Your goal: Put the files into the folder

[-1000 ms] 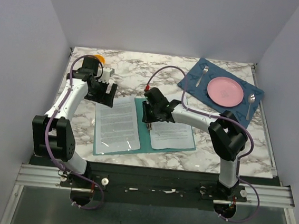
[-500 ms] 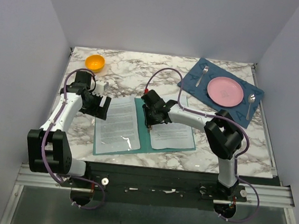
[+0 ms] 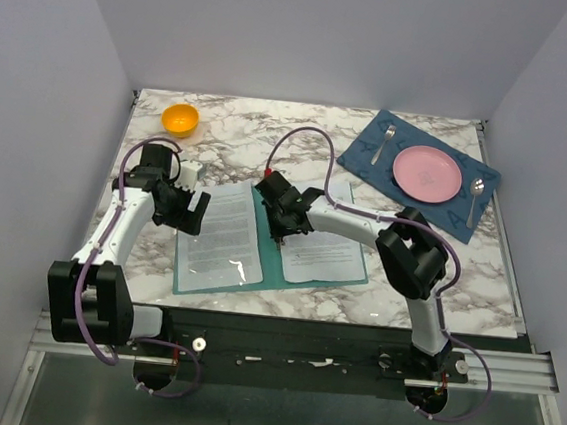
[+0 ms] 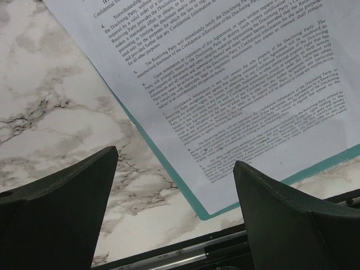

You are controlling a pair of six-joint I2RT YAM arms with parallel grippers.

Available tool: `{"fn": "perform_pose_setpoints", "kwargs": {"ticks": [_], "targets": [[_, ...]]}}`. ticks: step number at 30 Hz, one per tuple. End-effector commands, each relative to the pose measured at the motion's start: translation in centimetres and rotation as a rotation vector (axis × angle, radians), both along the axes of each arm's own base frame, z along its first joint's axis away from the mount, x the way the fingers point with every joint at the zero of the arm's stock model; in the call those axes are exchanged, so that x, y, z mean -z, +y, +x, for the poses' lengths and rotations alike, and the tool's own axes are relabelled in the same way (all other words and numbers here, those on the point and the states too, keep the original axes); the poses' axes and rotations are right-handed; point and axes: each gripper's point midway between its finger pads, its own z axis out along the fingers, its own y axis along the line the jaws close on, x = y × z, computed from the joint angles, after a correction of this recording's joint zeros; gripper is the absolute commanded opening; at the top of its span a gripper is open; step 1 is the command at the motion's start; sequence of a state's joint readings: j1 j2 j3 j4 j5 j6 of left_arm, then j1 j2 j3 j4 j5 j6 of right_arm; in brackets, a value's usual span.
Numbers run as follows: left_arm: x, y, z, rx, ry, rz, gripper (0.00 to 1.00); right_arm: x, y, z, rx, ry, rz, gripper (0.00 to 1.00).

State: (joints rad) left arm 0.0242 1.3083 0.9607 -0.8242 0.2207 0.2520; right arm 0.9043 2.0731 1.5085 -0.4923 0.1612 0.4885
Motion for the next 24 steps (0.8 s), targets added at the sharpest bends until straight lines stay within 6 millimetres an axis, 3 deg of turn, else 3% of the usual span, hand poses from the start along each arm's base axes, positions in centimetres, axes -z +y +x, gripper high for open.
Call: {"fn": "perform_pose_setpoints", "kwargs": {"ticks": [1, 3, 8, 12, 17, 24], "targets": [[-1.8, -0.1, 0.8, 0.038, -0.088, 0.004, 0.99, 2.0, -0.7, -0.9, 0.014, 0.021, -0.096, 0.31], [-2.1, 0.0, 0.8, 0.041, -0.087, 0.009, 0.99, 2.3, -0.8, -0.7, 0.031, 0.013, -0.127, 0.28], [-1.6, 0.5, 0.5, 0.046, -0.084, 0.036, 0.99, 5.0, -2.8, -1.4, 0.061, 0.053, -0.274, 0.23], [-1.6, 0.8, 0.6, 0.046, -0.089, 0.056, 0.99, 5.7, -3.3, -1.6, 0.073, 0.047, -0.315, 0.17], [-2.4, 1.0, 1.0, 0.043, -0.109, 0.059, 0.99, 5.6, -3.9, -1.7, 0.102, 0.043, -0.320, 0.03], [-2.9, 1.2, 1.2, 0.031, -0.121, 0.071, 0.99, 4.8, -4.1, -1.9, 0.136, 0.034, -0.289, 0.01]]}}
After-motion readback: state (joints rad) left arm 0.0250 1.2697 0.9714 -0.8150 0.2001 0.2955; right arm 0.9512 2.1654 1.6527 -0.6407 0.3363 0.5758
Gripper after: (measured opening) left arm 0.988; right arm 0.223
